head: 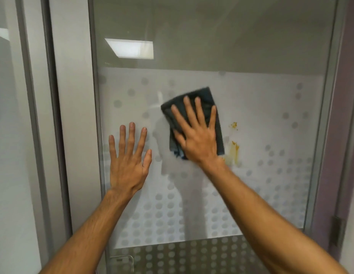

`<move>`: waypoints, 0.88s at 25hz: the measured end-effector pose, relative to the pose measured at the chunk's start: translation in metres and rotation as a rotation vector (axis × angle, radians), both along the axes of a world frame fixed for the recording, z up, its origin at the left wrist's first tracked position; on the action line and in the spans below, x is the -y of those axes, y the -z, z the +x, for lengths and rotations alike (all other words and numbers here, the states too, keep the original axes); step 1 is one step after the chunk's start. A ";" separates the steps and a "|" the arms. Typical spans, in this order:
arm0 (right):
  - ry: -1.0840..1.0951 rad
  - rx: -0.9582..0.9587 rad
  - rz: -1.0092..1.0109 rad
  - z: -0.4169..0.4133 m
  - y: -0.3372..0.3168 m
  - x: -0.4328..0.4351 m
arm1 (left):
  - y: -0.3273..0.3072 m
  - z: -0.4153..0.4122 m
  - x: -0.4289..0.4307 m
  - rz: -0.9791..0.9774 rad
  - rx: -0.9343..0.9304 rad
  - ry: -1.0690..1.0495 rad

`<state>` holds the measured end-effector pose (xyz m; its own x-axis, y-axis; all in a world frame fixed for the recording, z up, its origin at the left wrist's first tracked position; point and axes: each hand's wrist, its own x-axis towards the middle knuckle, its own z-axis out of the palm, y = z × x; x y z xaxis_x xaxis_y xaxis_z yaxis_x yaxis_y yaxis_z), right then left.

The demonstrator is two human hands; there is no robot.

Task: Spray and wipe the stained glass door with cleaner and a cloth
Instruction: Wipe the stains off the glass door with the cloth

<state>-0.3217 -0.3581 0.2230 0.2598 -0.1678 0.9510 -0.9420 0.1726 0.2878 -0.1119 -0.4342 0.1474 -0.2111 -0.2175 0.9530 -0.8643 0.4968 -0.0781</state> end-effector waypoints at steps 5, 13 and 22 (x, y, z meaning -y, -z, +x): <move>0.071 0.446 -0.214 -0.044 -0.063 -0.013 | 0.001 0.002 0.000 -0.002 -0.006 -0.011; -0.004 0.261 0.010 -0.045 0.149 -0.017 | 0.001 -0.005 -0.002 -0.017 -0.035 0.009; -0.008 -0.563 0.266 -0.118 0.140 -0.050 | -0.004 -0.015 -0.021 0.056 -0.086 -0.014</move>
